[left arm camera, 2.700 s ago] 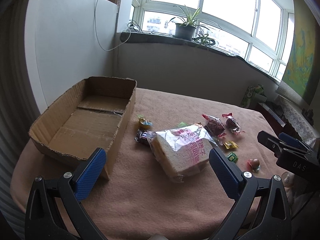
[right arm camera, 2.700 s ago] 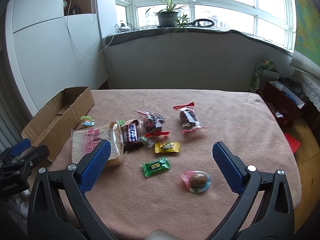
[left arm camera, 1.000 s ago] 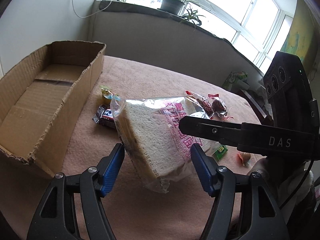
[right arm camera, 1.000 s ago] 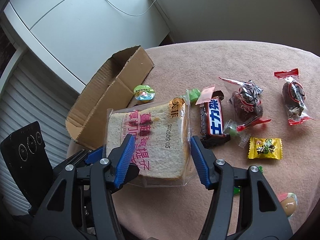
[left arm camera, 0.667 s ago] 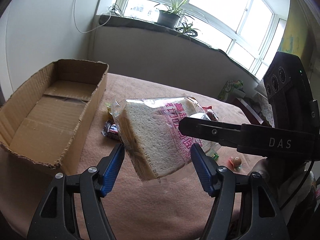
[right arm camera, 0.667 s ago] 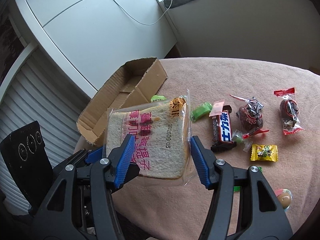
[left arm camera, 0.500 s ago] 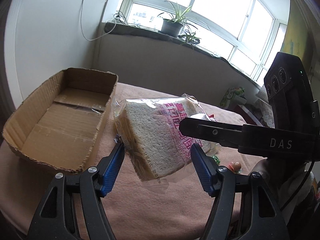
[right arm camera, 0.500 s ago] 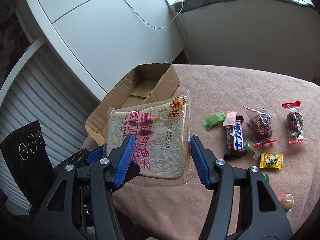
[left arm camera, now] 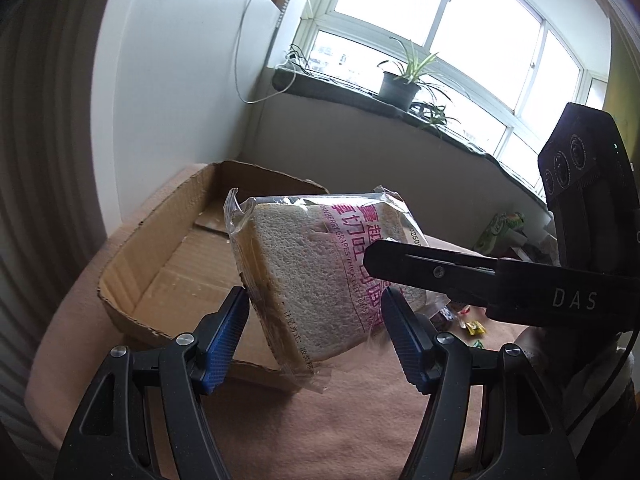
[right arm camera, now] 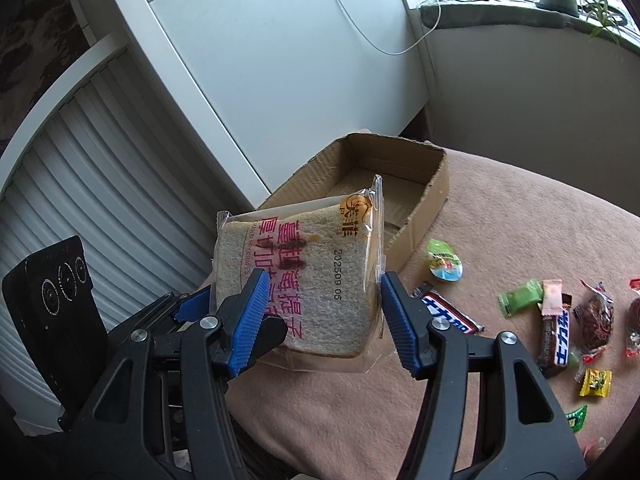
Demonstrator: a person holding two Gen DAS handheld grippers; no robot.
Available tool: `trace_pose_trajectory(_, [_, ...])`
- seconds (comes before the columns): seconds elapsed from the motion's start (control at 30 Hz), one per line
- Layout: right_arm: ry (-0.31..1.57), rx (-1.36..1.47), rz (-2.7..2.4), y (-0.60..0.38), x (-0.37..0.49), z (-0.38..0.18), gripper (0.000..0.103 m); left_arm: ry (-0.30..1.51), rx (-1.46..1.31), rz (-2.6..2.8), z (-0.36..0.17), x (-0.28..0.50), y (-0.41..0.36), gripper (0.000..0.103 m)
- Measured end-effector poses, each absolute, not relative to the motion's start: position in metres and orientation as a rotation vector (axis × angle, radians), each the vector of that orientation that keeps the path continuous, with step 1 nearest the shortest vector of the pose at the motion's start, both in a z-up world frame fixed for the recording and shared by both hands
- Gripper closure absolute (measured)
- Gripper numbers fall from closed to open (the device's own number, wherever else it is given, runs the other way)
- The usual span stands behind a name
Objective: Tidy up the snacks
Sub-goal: 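Lift the bread loaf with the left gripper and lower it into the box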
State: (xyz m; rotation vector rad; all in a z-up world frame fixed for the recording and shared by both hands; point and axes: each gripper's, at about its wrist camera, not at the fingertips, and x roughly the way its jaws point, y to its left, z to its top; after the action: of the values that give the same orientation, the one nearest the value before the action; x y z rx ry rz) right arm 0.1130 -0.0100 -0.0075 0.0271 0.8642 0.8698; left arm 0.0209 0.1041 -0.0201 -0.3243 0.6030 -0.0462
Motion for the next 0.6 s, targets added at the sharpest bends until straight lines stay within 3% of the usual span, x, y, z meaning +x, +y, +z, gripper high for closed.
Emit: trace_pose_trajectory(0.6, [0.933,-0.013,0.905,0.05,0.142,-0.029,0.043,0.64,-0.325,0.071,-0.039,0.046,0.149,0.035])
